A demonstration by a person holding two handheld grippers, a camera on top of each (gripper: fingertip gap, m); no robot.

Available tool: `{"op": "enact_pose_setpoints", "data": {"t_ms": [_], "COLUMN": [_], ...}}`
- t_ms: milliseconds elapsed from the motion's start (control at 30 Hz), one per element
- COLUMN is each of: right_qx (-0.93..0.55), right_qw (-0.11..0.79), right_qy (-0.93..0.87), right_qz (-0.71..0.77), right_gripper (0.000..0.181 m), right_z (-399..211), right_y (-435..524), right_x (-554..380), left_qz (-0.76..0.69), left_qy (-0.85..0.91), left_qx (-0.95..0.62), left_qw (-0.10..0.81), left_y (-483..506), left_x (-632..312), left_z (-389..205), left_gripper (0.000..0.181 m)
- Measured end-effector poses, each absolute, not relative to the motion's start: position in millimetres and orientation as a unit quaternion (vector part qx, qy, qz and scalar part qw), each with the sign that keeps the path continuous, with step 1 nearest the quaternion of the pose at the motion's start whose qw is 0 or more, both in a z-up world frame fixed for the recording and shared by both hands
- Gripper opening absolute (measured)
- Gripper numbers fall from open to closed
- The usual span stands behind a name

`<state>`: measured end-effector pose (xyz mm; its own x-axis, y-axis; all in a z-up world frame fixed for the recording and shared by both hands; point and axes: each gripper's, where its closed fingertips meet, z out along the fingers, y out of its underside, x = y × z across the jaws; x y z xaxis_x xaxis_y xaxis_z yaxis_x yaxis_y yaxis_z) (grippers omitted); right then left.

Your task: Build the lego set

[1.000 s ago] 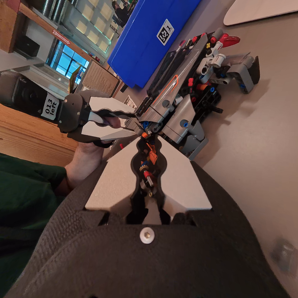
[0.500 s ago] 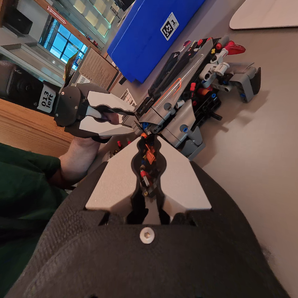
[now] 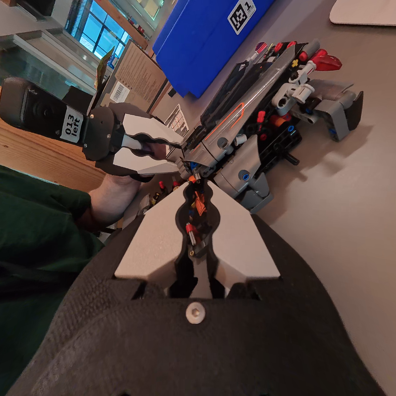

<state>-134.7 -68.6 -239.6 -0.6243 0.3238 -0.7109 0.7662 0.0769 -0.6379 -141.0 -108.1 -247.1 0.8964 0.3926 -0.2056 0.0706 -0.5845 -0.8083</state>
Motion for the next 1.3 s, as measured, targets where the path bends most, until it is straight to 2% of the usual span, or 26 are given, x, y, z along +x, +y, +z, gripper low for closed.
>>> {"op": "enact_pose_setpoints", "data": {"t_ms": [467,1300], "right_qx": [0.391,0.485], "right_qw": [0.222,0.34], "right_qy": [0.691,0.606], "right_qz": [-0.566,-0.531], "right_gripper": [0.004,0.004], "right_z": [-237.6,-240.3], "right_y": [-65.8,-65.9], "right_x": [-136.5,-141.7], "left_qz": [0.192,0.206], "left_qy": [-0.117,-0.105], "left_qx": [-0.871,-0.875], "left_qw": [0.438,0.426], "left_y": [-108.3,-107.1], "left_x": [-139.4,-138.7], "left_z": [-244.9,-245.8], "left_gripper": [0.018,0.022]}}
